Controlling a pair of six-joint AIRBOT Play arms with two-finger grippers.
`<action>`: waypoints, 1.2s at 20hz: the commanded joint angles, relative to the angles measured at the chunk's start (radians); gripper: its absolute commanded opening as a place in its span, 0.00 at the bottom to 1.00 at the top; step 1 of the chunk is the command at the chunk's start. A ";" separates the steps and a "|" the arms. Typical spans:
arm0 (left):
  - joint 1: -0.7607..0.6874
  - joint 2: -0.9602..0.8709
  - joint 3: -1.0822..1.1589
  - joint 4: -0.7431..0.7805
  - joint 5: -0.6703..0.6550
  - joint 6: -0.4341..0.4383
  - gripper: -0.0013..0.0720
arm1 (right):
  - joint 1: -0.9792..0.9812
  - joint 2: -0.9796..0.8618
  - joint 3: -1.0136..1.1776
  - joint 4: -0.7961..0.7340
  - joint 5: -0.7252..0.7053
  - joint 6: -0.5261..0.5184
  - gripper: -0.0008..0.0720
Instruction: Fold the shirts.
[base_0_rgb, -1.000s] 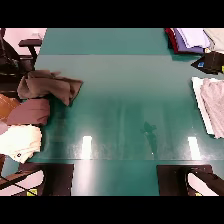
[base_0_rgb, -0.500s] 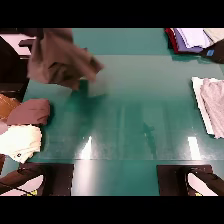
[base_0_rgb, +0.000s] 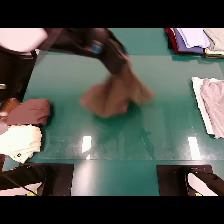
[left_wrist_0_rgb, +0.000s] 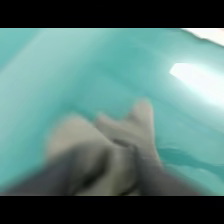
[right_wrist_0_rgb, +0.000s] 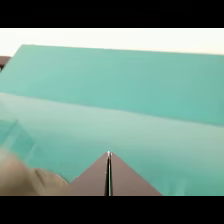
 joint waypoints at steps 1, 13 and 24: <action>-0.034 -0.086 0.005 -0.046 0.044 0.015 0.77 | 0.000 0.000 0.027 -0.001 0.014 0.000 0.03; 0.595 -0.082 -0.506 -0.092 -0.029 -0.161 0.77 | 0.001 -0.081 0.027 0.011 0.118 0.000 0.03; 0.594 -0.211 -0.705 -0.360 0.141 0.036 0.33 | 0.000 -0.108 -0.182 -0.008 0.180 0.000 0.04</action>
